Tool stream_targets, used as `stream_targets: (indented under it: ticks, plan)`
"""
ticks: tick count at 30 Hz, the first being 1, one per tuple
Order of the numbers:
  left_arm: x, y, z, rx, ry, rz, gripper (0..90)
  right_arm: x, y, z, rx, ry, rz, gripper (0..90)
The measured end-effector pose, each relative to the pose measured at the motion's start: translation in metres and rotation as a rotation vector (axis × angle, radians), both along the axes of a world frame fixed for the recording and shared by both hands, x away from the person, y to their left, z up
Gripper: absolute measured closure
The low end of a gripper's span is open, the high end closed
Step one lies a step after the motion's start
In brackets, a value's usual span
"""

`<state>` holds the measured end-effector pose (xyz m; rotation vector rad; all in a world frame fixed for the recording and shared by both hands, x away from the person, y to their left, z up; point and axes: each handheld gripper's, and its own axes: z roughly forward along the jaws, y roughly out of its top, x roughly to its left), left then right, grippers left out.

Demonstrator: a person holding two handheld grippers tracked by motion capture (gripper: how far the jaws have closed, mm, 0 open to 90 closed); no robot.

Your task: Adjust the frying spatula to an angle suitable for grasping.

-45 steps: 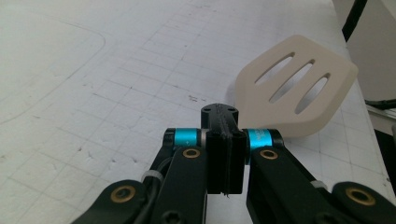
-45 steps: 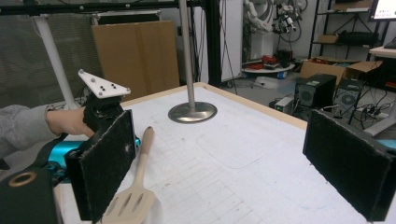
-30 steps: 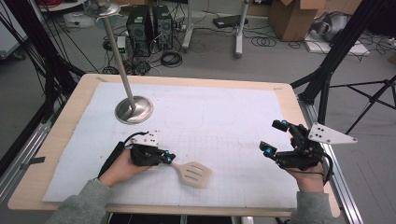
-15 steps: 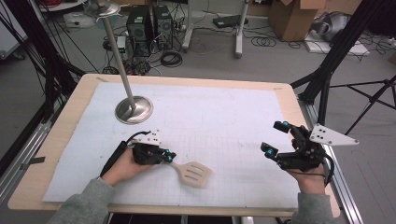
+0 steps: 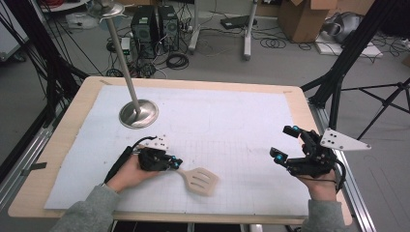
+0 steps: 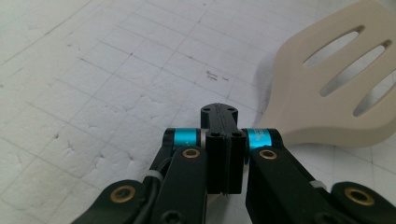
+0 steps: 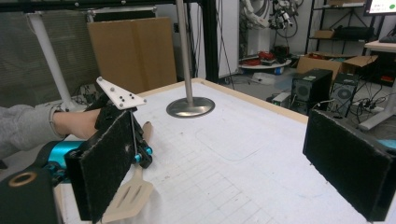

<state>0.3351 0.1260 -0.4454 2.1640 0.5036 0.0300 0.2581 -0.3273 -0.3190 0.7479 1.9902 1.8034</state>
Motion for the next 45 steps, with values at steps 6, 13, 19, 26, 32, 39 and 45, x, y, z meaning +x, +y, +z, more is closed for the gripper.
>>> stream_targets:
  ticks: [6,13,19,26,32,39,45]
  plan:
    - [-0.002,0.002,0.0,-0.011,0.011,0.004,89.9,0.001,0.0,-0.001,0.001,0.001,0.001,8.6]
    - [-0.003,0.003,-0.002,-0.029,0.016,0.016,89.9,0.002,0.001,-0.001,-0.001,-0.002,0.006,8.5]
    - [-0.003,-0.002,-0.003,-0.005,-0.011,0.024,89.9,0.002,0.002,-0.001,0.003,0.009,0.006,8.6]
    - [-0.007,-0.009,-0.002,0.017,-0.045,-0.008,90.0,0.003,0.003,-0.001,-0.002,0.006,0.007,8.5]
    - [-0.011,-0.007,-0.001,0.027,-0.027,-0.028,90.0,0.004,0.001,-0.003,-0.01,0.011,0.003,8.6]
    - [-0.02,-0.003,0.0,0.034,-0.022,-0.033,89.9,0.004,-0.002,-0.003,0.004,0.005,-0.001,8.6]
    - [-0.031,0.004,0.002,0.047,-0.011,-0.04,89.9,0.007,0.0,-0.003,0.004,0.004,0.009,8.5]
